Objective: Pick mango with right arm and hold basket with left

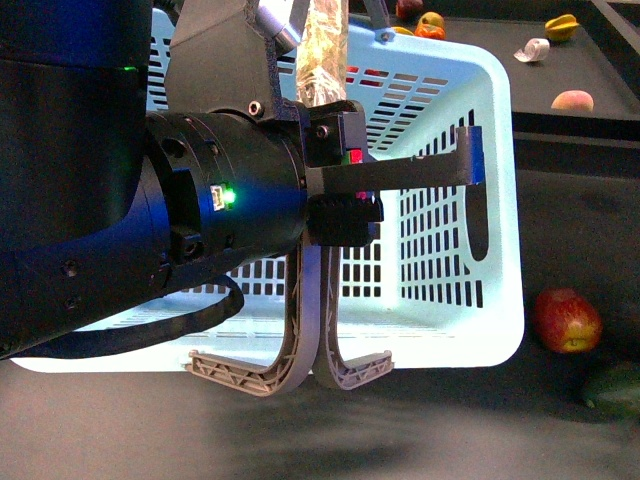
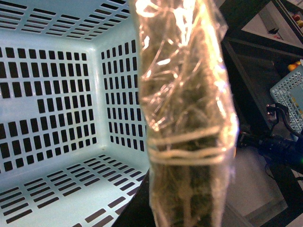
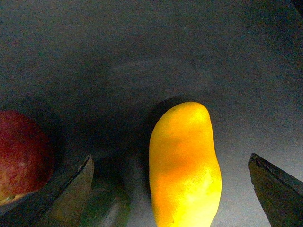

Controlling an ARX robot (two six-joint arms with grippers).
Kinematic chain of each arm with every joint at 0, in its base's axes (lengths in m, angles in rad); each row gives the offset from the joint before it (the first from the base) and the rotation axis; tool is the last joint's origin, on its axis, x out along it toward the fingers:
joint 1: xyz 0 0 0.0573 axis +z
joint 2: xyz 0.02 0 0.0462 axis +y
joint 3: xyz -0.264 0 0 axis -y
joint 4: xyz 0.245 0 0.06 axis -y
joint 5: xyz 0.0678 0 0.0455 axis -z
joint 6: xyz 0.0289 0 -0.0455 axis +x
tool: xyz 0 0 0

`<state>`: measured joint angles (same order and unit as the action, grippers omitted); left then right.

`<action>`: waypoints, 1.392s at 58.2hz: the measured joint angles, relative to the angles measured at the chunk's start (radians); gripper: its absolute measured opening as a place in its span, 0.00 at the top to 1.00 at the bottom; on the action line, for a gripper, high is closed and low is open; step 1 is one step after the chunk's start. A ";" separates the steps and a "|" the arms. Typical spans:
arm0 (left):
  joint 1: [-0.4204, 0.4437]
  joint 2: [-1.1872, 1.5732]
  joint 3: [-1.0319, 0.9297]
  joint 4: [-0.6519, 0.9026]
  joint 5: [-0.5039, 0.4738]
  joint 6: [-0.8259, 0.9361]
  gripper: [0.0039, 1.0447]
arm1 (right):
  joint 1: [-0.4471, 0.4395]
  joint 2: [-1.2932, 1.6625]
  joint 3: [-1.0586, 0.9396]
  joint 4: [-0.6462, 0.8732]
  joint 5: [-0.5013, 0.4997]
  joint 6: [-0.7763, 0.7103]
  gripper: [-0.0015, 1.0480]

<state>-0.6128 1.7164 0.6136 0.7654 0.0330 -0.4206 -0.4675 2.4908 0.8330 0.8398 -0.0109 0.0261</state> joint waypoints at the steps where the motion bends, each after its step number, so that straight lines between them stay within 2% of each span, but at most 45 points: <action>1: 0.000 0.000 0.000 0.000 0.000 0.000 0.95 | -0.002 0.009 0.014 -0.009 0.005 0.007 0.08; 17: 0.000 0.000 0.000 0.000 0.001 0.000 0.95 | -0.021 0.092 0.111 -0.068 0.023 0.051 0.08; 51: 0.000 0.000 0.000 0.000 0.000 0.000 0.95 | -0.045 0.239 0.234 -0.109 0.056 0.046 0.08; 57: 0.000 0.000 0.000 0.000 0.000 0.000 0.95 | -0.045 0.247 0.238 -0.109 0.057 0.045 0.18; 65: 0.000 0.000 0.000 0.000 0.000 0.000 0.95 | -0.047 0.248 0.238 -0.109 0.055 0.042 0.36; 69: 0.000 0.000 0.000 0.000 0.001 0.000 0.95 | -0.050 0.242 0.231 -0.108 0.046 0.042 0.41; 81: 0.000 0.000 0.000 0.000 0.000 0.000 0.95 | -0.053 0.163 0.160 -0.111 -0.012 0.052 0.44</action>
<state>-0.6128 1.7164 0.6136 0.7654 0.0330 -0.4206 -0.5205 2.6541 0.9928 0.7292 -0.0227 0.0780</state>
